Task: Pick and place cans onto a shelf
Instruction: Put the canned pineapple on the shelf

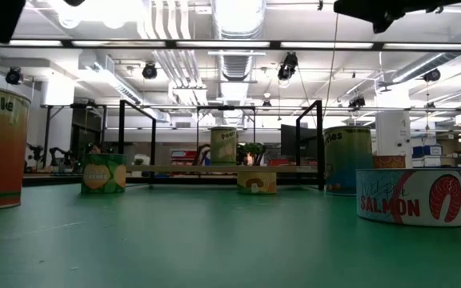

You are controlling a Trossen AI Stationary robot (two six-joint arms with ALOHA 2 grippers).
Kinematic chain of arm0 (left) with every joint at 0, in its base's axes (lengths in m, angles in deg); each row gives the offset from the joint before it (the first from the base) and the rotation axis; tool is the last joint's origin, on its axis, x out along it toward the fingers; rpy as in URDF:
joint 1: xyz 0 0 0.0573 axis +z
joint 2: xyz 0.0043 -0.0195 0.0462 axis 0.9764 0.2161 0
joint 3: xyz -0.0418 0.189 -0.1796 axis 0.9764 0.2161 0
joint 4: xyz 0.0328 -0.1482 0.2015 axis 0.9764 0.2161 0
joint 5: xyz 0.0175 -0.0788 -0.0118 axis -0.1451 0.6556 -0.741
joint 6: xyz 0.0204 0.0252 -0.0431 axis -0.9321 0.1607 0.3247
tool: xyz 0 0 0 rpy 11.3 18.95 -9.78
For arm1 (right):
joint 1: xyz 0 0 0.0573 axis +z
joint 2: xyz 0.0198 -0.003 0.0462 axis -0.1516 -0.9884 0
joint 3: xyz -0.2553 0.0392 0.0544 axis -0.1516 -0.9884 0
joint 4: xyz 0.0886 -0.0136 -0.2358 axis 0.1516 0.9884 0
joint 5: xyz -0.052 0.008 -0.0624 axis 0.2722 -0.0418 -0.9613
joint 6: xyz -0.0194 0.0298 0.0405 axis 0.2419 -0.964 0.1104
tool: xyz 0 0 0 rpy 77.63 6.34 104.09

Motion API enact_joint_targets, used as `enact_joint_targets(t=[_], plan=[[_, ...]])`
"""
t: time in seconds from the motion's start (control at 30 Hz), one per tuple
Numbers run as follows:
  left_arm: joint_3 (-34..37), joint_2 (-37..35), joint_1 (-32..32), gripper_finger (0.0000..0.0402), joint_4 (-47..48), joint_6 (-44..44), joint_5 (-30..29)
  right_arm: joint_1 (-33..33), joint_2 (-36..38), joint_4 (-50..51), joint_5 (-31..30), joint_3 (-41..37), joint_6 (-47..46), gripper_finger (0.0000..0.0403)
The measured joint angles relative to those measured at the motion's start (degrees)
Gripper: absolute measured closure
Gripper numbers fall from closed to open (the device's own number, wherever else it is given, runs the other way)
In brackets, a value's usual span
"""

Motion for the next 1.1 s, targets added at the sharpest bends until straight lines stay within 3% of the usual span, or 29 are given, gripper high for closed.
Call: enact_joint_targets(t=[0.17,0.3,1.1], plan=[[2.82,0.47,-1.00,0.0063,-0.47,1.17,-0.70,0.00,-0.04,0.28,0.02,-0.04,-0.65,0.0367],[5.17,0.43,-0.94,0.0038,-2.86,1.17,-1.96,0.00,-0.04,0.54,0.02,-0.04,-1.23,0.0367],[10.41,0.23,-1.00,0.0052,-11.84,-2.39,-1.73,0.00,-0.04,3.38,0.02,-0.09,-2.43,0.0367]])
